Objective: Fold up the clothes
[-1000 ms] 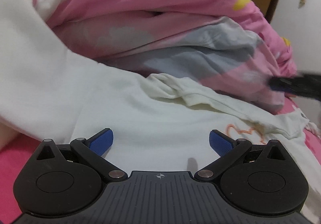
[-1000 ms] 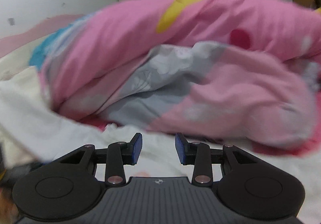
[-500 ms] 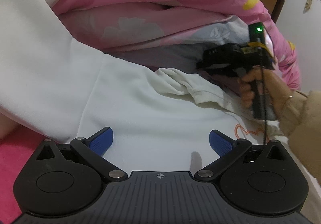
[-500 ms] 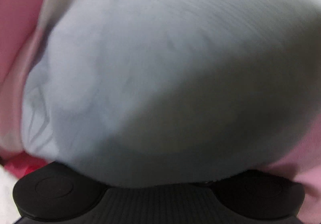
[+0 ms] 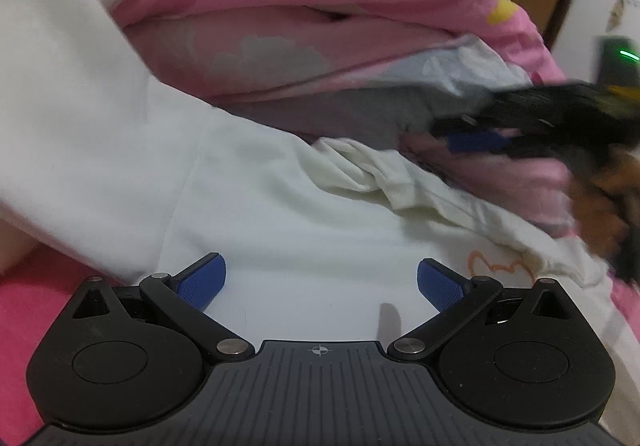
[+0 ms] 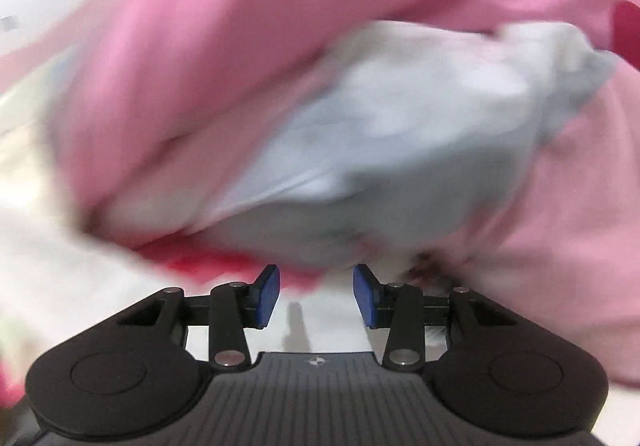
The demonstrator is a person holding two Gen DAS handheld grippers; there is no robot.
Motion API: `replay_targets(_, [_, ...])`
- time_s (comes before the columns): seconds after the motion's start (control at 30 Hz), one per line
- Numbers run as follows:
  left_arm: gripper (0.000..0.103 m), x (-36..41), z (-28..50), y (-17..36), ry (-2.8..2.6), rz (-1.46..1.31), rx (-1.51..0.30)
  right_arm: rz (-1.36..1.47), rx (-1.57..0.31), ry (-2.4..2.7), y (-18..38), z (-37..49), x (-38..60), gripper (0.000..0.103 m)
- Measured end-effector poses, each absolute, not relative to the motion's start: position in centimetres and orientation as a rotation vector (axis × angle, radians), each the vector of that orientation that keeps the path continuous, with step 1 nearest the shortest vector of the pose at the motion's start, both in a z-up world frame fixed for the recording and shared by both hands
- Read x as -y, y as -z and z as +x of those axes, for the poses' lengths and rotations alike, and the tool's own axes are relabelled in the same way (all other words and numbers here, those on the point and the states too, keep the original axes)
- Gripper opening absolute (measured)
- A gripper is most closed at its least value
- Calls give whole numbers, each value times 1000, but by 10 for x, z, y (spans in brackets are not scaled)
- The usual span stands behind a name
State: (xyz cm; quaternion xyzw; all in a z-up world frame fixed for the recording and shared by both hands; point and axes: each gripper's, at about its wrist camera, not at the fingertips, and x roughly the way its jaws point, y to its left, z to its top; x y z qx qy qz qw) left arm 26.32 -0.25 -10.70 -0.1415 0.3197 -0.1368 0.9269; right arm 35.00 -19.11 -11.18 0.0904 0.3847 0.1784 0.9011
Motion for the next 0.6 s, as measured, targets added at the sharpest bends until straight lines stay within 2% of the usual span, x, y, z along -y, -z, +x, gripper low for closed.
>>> replay_targets(0.13, [102,-19,261,104,182,-394,-601,75,-889,-466,124,319,158,43])
replay_targets(0.23, [102,-22,262,104,167,-416,-602,28,-945,-390,147,335,155,42])
replay_targets(0.4, [102,-14,262,105,151,-364,-599,105,-796,-189,154,398,186,39])
replay_targets(0.6, [102,-15,261,105,148,-367,-599,171,-714,-142,153,393,201,40])
